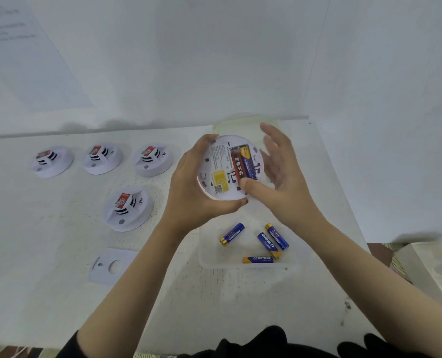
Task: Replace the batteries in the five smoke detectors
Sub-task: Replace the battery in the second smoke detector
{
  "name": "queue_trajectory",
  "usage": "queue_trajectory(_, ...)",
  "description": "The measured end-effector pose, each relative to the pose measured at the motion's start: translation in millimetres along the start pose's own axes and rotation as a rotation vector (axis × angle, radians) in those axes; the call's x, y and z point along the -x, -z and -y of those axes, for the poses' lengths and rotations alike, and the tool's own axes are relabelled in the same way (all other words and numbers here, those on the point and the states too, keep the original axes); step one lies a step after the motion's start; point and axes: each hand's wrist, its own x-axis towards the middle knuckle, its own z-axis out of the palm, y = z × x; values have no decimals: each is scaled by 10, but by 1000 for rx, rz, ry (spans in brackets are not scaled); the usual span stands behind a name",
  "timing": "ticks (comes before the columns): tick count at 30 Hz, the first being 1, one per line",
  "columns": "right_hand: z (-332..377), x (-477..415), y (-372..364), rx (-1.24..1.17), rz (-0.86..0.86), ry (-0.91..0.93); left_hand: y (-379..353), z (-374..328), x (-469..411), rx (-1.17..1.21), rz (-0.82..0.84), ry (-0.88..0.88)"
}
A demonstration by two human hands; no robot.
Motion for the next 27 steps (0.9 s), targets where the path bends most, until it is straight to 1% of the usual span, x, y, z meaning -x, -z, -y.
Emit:
queue_trajectory(1,24,-1,-14,-123,34,-60,17,-19,7,9,-9,0)
queue_trajectory(3,54,2,-43,-234,48,-140,52,-37,22,13,-15,-4)
queue_trajectory(7,53,21,-142,-161,13,-142,129,-8,57,-7,-10,-2)
queue_trajectory(10,34,49,-208,-182,-5,-157,179,24,89,-21,-4,-13)
queue_trajectory(15,25,125,-301,-163,21,-61,242,63,124,-51,15,-82)
queue_trajectory(20,25,170,-424,-120,-17,-62,334,100,150,-35,42,-95)
queue_trajectory(23,33,195,-505,-145,-34,-87,405,124,175,-18,58,-88)
queue_trajectory(27,69,191,-672,-174,-31,-78,562,216,215,-16,98,-34)
